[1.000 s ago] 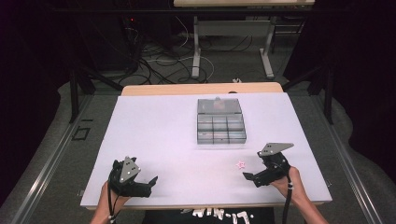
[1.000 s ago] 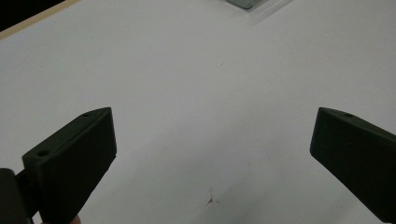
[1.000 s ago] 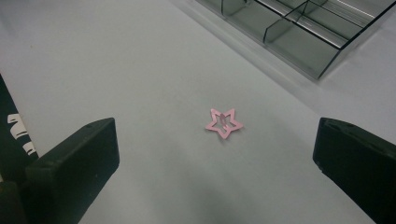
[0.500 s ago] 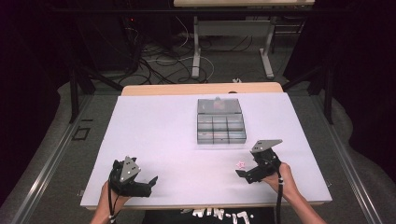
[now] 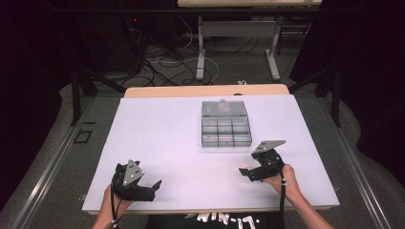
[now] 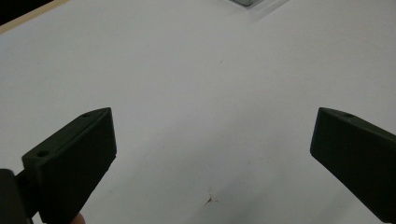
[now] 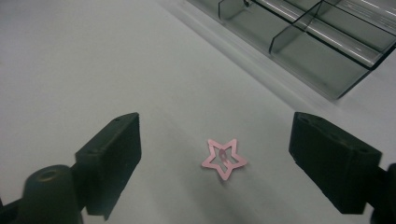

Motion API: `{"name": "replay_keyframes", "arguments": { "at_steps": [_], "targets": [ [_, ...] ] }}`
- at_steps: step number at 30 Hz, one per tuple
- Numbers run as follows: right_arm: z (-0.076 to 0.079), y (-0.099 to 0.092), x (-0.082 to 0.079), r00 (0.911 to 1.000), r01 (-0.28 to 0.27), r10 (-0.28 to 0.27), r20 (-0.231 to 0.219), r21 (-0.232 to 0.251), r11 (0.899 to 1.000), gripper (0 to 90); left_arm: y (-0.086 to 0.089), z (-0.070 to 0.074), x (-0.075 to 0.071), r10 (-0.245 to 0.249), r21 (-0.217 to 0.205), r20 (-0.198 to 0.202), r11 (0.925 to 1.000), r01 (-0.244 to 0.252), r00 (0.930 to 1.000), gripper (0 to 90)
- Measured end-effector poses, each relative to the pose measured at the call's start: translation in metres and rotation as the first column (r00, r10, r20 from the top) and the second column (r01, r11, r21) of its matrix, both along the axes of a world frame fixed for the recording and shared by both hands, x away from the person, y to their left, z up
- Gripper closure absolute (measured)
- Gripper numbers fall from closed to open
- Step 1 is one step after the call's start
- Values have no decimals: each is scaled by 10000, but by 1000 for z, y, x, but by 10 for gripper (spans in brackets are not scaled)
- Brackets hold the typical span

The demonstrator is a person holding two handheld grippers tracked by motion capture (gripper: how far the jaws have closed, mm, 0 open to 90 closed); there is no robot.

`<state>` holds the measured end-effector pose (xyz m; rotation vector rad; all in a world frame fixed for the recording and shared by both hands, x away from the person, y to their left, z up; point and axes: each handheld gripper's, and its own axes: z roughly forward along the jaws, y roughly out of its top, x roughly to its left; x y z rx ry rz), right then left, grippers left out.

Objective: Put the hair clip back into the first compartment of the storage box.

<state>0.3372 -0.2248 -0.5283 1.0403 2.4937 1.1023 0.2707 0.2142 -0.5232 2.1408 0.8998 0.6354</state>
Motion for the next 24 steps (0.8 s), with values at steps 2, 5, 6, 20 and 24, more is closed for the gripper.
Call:
{"name": "replay_keyframes", "arguments": {
  "at_steps": [2,5,6,20,24],
  "targets": [
    [-1,0,0,9999,136,-136,15,12,9999,276,0,0,0,-8,4,5,10000,8,10000,4],
    [-3,-1,1,9992,387,-388,-86,-86,9992,417,0,0,0,-10,-24,-4,10000,10,10000,4],
    [-3,-2,1,9988,467,-468,-156,-115,9988,459,0,0,-1,2,-79,-52,10000,-2,10000,4],
    [-14,6,0,9977,616,-630,-265,-514,9968,760,0,0,-1,-3,-65,-32,10000,3,10000,4],
    [-16,7,0,9970,678,-699,-327,-618,9958,769,0,0,-1,-5,-44,-46,10000,4,10000,4]
  ]
}}
